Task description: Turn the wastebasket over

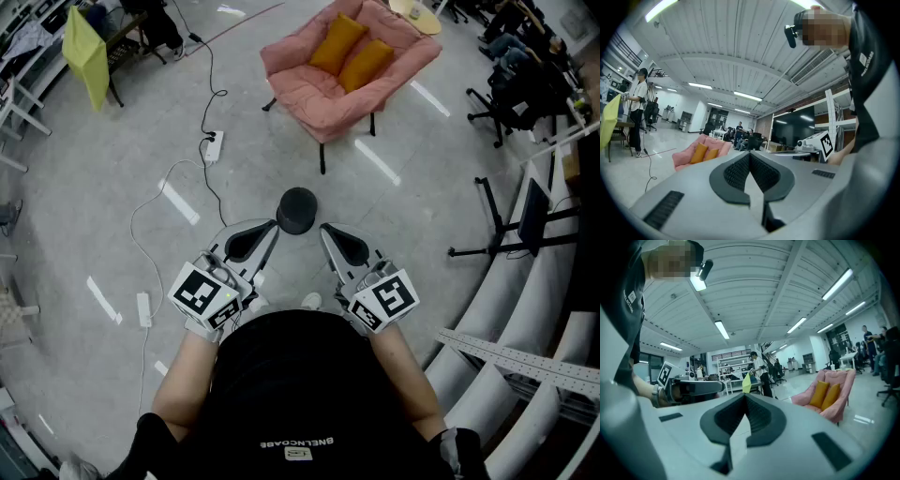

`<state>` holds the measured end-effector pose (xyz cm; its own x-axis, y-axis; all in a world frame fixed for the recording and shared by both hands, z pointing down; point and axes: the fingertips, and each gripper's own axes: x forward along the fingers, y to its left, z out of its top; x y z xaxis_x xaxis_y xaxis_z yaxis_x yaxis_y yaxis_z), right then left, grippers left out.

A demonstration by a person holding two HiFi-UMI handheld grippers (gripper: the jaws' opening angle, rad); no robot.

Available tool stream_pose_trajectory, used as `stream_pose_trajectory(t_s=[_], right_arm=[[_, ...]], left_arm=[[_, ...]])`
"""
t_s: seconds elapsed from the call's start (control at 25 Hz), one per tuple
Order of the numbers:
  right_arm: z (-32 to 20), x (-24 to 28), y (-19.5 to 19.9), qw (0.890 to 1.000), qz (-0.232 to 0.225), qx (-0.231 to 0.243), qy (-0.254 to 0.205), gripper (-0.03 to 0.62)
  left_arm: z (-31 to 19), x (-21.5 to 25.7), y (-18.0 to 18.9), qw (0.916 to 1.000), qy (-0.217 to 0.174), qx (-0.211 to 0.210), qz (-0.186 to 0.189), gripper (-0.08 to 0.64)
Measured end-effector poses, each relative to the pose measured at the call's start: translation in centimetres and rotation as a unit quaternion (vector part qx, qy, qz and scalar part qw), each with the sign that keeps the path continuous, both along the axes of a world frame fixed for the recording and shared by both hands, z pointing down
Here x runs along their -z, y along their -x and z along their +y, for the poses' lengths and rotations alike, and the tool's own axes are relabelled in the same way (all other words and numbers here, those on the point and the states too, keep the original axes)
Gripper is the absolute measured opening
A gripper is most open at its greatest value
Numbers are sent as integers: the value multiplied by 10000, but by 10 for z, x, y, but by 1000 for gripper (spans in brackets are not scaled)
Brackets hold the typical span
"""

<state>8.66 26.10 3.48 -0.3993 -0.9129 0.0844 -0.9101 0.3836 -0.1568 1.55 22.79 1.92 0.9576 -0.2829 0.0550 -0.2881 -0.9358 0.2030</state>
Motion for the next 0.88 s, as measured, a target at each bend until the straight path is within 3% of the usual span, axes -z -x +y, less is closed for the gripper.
stream_pose_trajectory(t_s=[0.24,0.6,0.88], right_arm=[[16,8,-19,9999,-32,27,-104,8],[31,7,-59,9993,-293,-55,-235,9],[33,-14,-92,9994,-240,-240,-21,9]], left_arm=[[13,13,-12,9994,147,68,309,14],[24,1,-34,9994,202,209,188,14],[23,-18,-40,9985,349,429,-39,14]])
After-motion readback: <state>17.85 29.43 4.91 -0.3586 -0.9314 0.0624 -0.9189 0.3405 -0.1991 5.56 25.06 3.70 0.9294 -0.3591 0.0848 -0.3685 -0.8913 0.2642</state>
